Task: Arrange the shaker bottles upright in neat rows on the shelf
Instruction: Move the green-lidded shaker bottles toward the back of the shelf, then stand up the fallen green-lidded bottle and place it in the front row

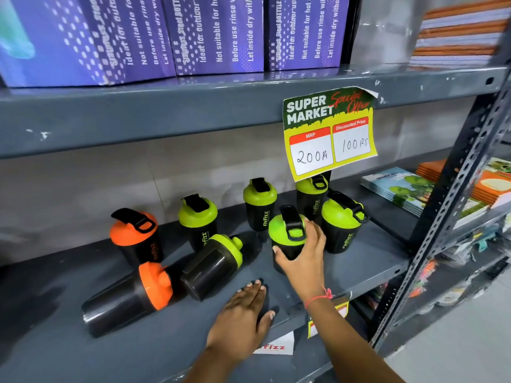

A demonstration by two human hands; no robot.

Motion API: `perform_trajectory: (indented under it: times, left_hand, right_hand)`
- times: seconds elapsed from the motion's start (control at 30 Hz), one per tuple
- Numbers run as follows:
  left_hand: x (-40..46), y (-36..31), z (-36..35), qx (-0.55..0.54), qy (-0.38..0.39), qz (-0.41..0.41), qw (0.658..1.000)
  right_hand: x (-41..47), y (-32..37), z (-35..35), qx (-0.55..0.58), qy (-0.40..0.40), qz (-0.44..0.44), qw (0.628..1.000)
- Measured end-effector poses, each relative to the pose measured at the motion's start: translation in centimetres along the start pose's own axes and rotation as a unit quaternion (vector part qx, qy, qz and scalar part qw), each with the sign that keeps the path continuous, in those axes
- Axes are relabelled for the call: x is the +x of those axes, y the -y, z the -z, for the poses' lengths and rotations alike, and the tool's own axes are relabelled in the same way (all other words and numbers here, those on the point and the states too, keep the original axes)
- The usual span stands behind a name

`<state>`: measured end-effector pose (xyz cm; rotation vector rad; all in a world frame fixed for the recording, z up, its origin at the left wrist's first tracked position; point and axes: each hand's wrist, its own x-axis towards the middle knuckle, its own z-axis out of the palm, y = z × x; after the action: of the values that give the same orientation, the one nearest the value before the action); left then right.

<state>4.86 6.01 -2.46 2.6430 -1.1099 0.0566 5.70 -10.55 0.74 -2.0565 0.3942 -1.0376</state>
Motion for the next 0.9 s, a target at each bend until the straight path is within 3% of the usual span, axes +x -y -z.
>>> perform_trajectory:
  times: [0.23, 0.37, 0.43, 0.5, 0.6, 0.67, 0.73, 0.9]
  left_hand:
    - [0.0, 0.1, 0.0, -0.006, -0.001, -0.003, 1.0]
    - [-0.1, 0.1, 0.1, -0.012, 0.004, 0.0, 1.0]
    - [-0.1, 0.1, 0.1, -0.015, 0.011, 0.003, 1.0]
    - [-0.1, 0.0, 0.2, -0.018, 0.009, 0.004, 1.0]
    - [-0.1, -0.1, 0.3, -0.022, 0.009, 0.007, 1.0]
    - [-0.1, -0.1, 0.2, -0.023, 0.01, 0.011, 1.0]
    - [-0.1, -0.1, 0.2, -0.022, 0.013, 0.013, 1.0]
    - [-0.2, -0.1, 0.2, -0.013, 0.012, 0.012, 1.0]
  right_hand:
    - [-0.8, 0.4, 1.0, 0.007, 0.036, -0.044, 0.998]
    - [0.0, 2.3, 4.2, 0.003, 0.034, 0.039, 0.999]
    - [2.6, 3.7, 6.3, 0.002, 0.104, 0.063, 0.993]
    - [6.0, 5.3, 8.1, -0.107, 0.232, 0.099, 0.962]
    - [9.5, 7.1, 8.7, -0.354, 0.413, 0.187, 0.818]
    - [10.7, 8.2, 8.0, -0.422, 0.459, 0.216, 0.751]
    - [11.4, 9.2, 7.2, -0.445, 0.461, 0.223, 0.735]
    - [11.9, 10.1, 5.7, -0.439, 0.446, 0.206, 0.752]
